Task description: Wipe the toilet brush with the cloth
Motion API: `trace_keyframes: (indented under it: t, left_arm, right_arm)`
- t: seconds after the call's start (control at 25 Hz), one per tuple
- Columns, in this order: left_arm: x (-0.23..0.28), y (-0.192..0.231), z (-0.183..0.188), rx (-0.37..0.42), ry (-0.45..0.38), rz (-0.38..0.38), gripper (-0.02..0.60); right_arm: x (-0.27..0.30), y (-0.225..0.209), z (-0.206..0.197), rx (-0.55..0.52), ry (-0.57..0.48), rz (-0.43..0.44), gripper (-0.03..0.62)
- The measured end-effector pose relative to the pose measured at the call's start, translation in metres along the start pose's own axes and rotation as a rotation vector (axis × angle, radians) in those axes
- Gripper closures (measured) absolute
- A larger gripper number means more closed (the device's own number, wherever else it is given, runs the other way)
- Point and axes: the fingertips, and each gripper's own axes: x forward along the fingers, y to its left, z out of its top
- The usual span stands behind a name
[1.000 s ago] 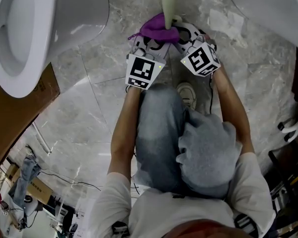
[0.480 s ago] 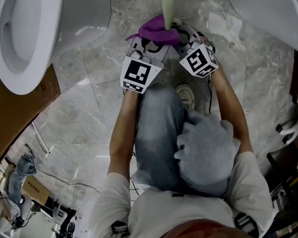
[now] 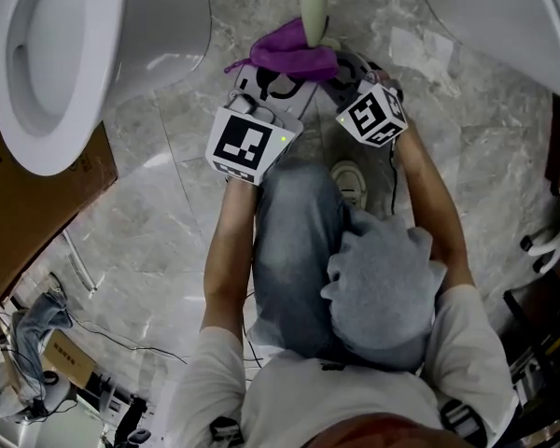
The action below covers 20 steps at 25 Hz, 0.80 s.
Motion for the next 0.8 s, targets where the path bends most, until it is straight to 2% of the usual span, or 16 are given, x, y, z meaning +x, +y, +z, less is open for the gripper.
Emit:
trace_keyframes:
  t: [0.28, 0.8]
  left_arm:
    - [-0.005, 0.007, 0.046, -0.037, -0.025, 0.024, 0.451]
    - [-0.006, 0.02, 0.104, -0.102, -0.128, -0.024, 0.414]
  right_arm:
    - [0.0, 0.001, 0.0, -0.003, 0.003, 0.006, 0.531]
    - [0.002, 0.001, 0.0, -0.009, 0.013, 0.007, 0.531]
